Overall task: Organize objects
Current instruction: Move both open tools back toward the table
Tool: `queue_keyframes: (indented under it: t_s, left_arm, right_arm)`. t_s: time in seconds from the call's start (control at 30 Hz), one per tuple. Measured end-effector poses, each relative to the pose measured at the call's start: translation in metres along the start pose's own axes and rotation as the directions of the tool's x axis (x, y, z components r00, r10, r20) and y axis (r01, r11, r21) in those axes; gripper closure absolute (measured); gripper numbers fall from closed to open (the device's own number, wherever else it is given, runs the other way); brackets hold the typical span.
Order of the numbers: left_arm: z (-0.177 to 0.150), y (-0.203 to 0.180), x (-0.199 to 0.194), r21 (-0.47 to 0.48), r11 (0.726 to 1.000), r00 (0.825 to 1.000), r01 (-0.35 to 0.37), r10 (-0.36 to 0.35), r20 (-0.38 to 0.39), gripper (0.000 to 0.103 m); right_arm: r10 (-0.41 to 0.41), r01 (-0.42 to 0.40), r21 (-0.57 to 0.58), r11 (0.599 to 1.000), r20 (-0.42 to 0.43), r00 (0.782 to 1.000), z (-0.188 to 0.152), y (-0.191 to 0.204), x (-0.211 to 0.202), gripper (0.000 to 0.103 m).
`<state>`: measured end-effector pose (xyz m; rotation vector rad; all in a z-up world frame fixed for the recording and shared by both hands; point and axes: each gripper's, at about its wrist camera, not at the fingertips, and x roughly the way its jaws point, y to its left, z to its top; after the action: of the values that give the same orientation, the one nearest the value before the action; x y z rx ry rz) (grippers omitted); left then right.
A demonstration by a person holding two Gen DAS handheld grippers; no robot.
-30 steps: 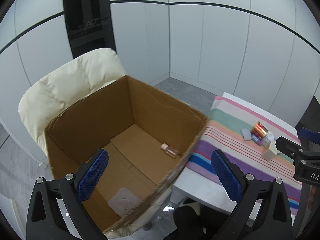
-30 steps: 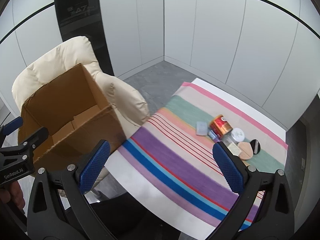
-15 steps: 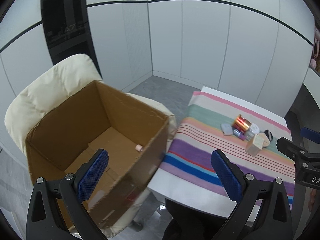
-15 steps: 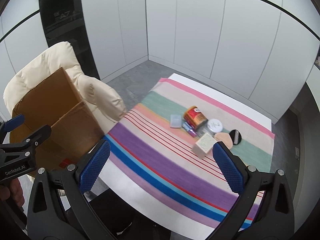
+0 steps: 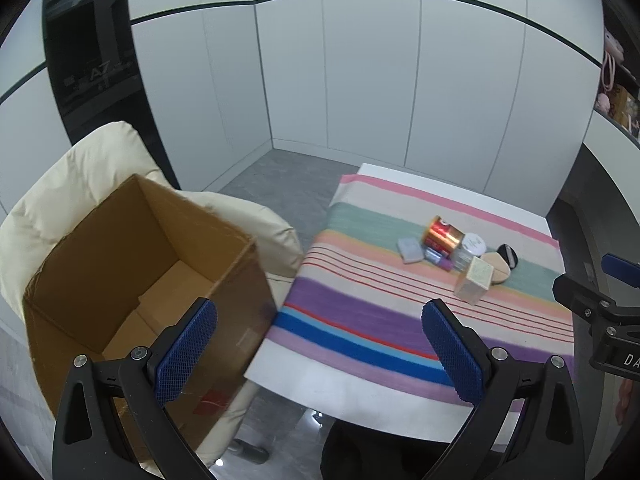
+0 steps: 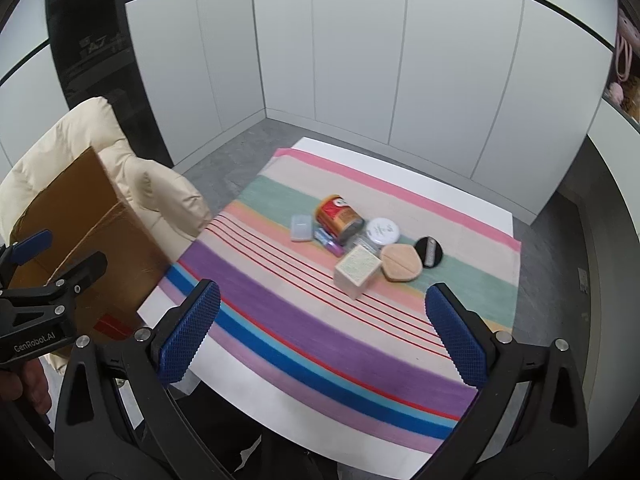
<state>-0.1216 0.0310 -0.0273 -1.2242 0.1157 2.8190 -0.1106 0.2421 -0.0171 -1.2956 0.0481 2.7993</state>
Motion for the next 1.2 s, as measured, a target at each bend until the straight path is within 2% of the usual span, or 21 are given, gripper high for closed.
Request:
queue_keyframes:
  t_s: [0.63,0.87,1.07,1.2]
  left_arm:
    - [-0.001,-0.054,0.025,0.053,0.996,0.996,0.073,-0.071,-0.051,0.0]
    - [-0.012,-0.07,0.061,0.075,0.993,0.989,0.088,-0.078,-0.129,0.001]
    - [-0.014,-0.089,0.097,0.104,0.988,0.981,0.118,-0.1,-0.164,0.001]
    - [-0.014,-0.116,0.124,0.147,0.978,0.974,0.15,-0.121,-0.193,0.001]
  right_arm:
    - [-0.037,0.042,0.074,0.996,-0.064,0.997,-0.017,-0.046,0.014,0.0]
    - [-0.031,0.049,0.123,0.991,-0.14,0.99,-0.031,-0.064,0.046,0.0]
    - [-0.05,0.067,0.088,0.994,-0.182,0.982,-0.041,-0.074,0.073,0.0]
    - [-0.068,0.09,0.099,0.991,-0.21,0.975,-0.043,-0.091,0.092,0.0]
